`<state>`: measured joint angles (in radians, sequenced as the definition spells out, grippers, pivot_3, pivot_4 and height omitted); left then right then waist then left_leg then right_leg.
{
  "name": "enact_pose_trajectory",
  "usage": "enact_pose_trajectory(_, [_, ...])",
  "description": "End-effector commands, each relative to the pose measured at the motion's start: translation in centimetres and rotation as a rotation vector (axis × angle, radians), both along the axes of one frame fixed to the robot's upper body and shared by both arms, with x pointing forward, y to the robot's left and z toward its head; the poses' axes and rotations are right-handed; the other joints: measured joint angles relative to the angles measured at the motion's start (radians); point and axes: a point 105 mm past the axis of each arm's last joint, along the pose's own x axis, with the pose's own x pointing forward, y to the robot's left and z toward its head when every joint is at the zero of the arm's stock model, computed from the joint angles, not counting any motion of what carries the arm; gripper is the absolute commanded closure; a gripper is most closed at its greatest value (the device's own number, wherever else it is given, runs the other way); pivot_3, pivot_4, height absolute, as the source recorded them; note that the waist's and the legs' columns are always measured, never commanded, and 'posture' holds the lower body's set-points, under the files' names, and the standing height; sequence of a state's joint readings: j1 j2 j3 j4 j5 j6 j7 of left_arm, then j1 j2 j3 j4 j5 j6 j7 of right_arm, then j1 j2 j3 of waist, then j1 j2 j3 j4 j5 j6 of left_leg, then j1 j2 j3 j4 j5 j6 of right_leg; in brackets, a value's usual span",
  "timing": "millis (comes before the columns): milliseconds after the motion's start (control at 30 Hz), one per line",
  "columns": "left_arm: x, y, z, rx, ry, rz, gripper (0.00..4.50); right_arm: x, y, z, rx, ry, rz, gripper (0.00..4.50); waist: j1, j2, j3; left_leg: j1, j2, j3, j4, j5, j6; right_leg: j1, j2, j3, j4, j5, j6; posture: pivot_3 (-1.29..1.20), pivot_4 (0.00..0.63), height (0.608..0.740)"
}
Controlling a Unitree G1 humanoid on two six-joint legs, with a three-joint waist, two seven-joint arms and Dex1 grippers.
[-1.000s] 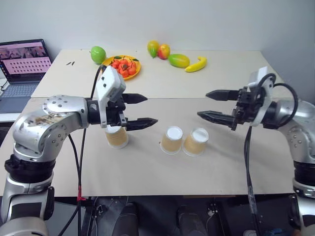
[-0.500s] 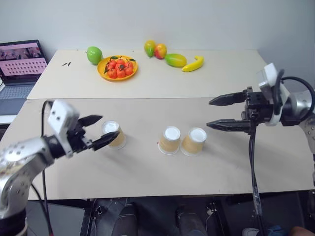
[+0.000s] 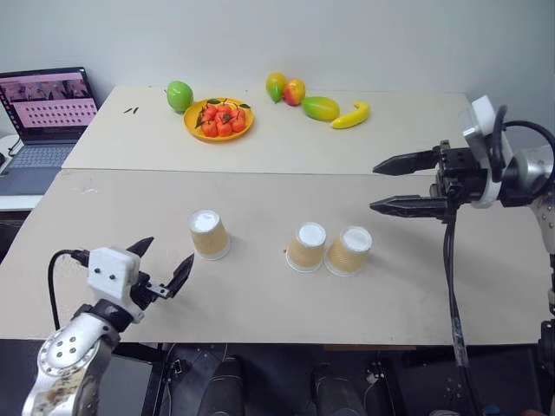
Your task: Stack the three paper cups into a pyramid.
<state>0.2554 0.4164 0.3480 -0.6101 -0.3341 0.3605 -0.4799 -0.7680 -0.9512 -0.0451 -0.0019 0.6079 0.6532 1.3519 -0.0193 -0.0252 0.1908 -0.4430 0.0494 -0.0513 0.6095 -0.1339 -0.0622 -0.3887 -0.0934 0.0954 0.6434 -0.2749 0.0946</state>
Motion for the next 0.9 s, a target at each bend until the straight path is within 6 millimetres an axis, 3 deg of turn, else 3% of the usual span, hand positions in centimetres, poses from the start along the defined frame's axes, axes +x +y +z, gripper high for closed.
enact_pose_trajectory(33, [1.5, -1.1, 0.5, 0.044, -0.105, -0.013, 0.00, -0.9, 0.4, 2.2, -0.009, -0.081, 0.012, 0.13, 0.005, 0.000, 0.000, 0.000, 0.000, 0.000, 0.000, 0.000, 0.000, 0.000, 0.000, 0.000, 0.000, 0.000, 0.000, 0.00, 0.150, 0.732])
enact_pose_trajectory(467, [5.7, -3.6, -0.6, -0.021, -0.162, -0.085, 0.00, -2.0, -1.2, 4.5, -0.048, -0.136, -0.075, 0.13, 0.005, 0.000, 0.000, 0.000, 0.000, 0.000, 0.000, 0.000, 0.000, 0.000, 0.000, 0.000, 0.000, 0.000, 0.001, 0.00, 0.150, 0.732])
enact_pose_trajectory(700, [7.1, -4.8, -0.4, -0.056, -0.192, -0.120, 0.00, -2.1, -1.7, 4.7, -0.061, -0.152, -0.096, 0.13, 0.002, 0.000, 0.000, 0.000, 0.000, 0.000, -0.001, 0.000, 0.000, 0.000, 0.000, 0.000, 0.000, 0.000, 0.001, 0.00, 0.150, 0.732])
enact_pose_trajectory(867, [7.6, -5.2, 0.0, -0.065, -0.210, -0.130, 1.56, -2.4, -1.9, 4.7, -0.067, -0.152, -0.108, 0.00, 0.004, 0.000, 0.000, 0.000, 0.000, 0.000, 0.000, 0.000, 0.000, 0.000, 0.000, 0.000, 0.000, 0.000, 0.001, 0.00, 0.150, 0.732])
enact_pose_trajectory(900, [7.6, -5.2, 0.0, -0.066, -0.212, -0.129, 1.56, -2.5, -1.9, 4.7, -0.068, -0.152, -0.109, 0.00, 0.005, 0.000, 0.000, 0.000, 0.000, 0.000, 0.000, 0.000, 0.000, 0.000, 0.000, 0.000, 0.000, 0.000, 0.001, 0.00, 0.150, 0.732])
